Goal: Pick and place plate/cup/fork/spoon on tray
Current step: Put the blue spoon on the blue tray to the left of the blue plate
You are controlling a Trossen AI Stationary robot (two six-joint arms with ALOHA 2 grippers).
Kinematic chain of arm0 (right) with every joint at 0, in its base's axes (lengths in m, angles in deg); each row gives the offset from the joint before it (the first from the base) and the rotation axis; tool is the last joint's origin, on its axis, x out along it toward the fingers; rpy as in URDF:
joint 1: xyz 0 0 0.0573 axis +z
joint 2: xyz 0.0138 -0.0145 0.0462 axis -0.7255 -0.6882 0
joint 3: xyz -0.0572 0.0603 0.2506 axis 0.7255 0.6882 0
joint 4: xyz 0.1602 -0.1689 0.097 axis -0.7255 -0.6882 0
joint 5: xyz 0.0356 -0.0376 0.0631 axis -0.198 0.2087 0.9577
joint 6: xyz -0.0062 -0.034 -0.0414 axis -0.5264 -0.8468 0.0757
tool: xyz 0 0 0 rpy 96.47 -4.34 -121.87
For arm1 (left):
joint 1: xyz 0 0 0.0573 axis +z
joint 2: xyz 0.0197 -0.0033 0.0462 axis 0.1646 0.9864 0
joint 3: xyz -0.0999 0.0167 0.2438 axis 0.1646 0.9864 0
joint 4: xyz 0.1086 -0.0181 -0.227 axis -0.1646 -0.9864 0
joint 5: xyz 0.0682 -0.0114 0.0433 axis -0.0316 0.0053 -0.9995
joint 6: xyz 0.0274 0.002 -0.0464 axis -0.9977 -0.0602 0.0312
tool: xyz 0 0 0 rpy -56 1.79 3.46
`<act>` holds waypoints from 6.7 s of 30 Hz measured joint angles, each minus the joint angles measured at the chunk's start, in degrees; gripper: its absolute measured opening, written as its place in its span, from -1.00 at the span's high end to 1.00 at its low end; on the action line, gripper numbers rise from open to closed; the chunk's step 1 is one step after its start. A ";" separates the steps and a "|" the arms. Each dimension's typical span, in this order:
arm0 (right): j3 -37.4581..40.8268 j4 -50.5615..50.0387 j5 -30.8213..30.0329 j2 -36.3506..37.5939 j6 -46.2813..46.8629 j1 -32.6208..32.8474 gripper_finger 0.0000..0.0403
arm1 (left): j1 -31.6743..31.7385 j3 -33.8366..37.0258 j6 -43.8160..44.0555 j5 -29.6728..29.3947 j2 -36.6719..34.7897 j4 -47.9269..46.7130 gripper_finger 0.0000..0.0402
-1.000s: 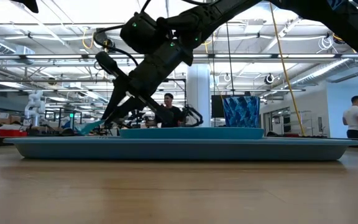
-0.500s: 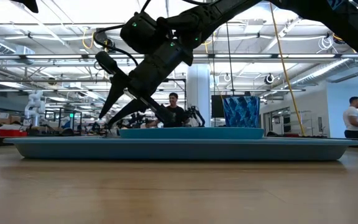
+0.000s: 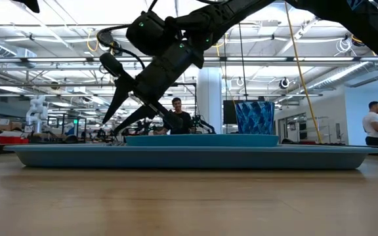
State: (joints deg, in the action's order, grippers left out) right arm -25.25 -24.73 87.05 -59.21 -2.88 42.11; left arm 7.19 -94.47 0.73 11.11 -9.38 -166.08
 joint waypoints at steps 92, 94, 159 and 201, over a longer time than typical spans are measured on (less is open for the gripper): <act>0.00 -22.01 -25.46 66.06 -55.60 11.87 0.52 | 0.96 29.91 25.54 -0.74 27.93 47.56 -0.06; 0.00 -22.01 -25.44 66.06 -55.60 11.87 0.52 | 0.96 28.17 26.02 -0.76 28.28 43.73 0.00; 0.00 -25.48 -25.55 65.16 -53.01 11.87 0.52 | 6.23 15.19 18.36 1.89 45.53 30.55 0.56; 0.00 -25.48 -25.50 65.19 -52.60 11.89 0.52 | 7.52 18.06 18.18 2.47 47.50 38.04 0.56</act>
State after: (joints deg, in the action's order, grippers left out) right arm -25.25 -50.22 61.55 5.98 -55.49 53.99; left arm 14.71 -76.41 18.91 13.59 38.12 -128.04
